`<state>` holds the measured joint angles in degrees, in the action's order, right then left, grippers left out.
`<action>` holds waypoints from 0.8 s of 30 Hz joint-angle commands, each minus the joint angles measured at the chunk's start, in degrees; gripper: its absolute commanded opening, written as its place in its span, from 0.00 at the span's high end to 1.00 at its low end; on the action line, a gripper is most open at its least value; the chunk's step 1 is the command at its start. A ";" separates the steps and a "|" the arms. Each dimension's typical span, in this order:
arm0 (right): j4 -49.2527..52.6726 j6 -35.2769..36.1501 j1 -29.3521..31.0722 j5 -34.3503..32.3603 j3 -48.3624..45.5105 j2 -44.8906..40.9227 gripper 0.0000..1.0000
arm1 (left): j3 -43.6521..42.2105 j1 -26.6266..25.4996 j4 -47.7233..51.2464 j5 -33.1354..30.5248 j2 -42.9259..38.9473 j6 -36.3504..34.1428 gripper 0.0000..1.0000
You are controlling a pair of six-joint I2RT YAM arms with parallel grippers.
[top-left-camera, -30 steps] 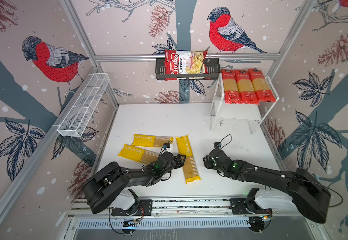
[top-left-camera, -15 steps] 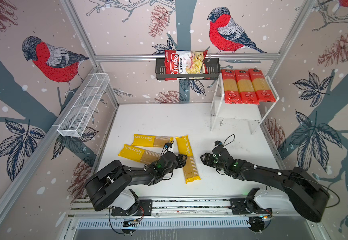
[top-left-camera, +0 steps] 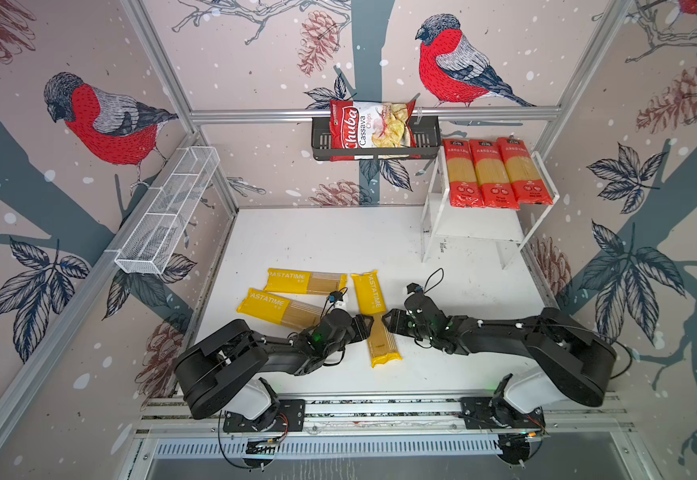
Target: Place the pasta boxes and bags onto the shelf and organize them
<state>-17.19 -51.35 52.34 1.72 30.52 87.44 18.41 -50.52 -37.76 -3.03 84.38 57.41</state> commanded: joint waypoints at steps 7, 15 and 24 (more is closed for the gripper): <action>-5.28 -1.61 -0.17 6.29 -1.00 0.75 0.41 | -0.75 -0.44 -4.46 0.39 0.88 0.69 0.43; -12.18 -4.45 -2.24 10.62 -2.74 2.44 0.41 | -1.69 -0.45 -6.72 1.31 1.57 1.30 0.63; -18.41 -4.90 -2.11 14.11 -3.45 3.26 0.48 | -2.41 -0.45 -8.27 2.00 1.58 1.49 0.70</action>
<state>-30.76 -55.66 50.13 12.43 27.11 90.80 16.10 -50.87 -42.54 -1.89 85.93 58.61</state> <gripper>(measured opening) 0.528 0.297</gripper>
